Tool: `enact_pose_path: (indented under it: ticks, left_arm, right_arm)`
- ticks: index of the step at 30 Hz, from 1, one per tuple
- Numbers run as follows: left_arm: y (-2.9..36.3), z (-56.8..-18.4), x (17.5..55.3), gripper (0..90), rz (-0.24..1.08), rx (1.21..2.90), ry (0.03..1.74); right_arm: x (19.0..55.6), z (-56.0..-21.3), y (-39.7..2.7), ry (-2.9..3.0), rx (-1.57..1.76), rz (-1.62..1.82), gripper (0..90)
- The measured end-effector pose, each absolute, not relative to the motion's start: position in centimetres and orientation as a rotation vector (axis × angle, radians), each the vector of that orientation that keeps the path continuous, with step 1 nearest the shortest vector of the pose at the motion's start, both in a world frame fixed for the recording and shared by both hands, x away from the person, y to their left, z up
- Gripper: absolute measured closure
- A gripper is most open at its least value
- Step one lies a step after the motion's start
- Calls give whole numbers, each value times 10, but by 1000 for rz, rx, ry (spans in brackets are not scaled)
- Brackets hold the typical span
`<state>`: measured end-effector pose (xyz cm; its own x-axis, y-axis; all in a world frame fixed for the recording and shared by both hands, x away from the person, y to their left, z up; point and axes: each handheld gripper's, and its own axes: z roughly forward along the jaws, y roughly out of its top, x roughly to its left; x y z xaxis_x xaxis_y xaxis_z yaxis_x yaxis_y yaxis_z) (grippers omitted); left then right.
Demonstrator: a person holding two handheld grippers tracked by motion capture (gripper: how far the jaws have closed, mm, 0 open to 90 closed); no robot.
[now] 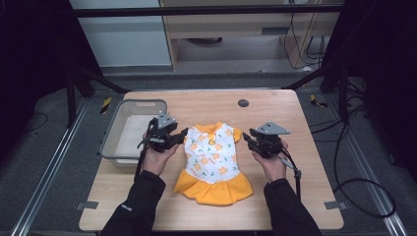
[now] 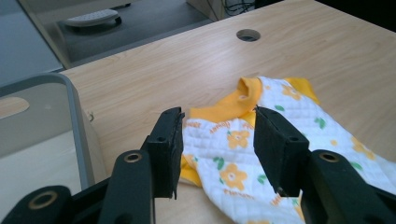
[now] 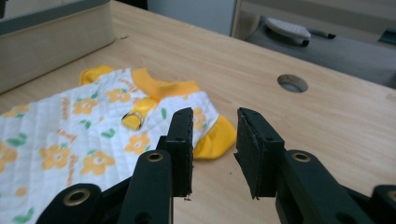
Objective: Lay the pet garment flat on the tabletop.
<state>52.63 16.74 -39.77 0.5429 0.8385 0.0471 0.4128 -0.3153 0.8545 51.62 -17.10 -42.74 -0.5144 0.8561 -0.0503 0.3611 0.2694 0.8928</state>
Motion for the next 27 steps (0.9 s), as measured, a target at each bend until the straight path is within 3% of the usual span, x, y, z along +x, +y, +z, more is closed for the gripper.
enact_pose_path:
  ticks: [15, 27]
  left_arm:
    - [189, -435, 448, 530, 511, 2015, 966]
    - [187, -473, 430, 564, 407, 2106, 993]
  right_arm:
    - [458, -448, -177, 2176, 1102, 1258, 624]
    - [434, -488, -174, 2322, 1146, 1185, 627]
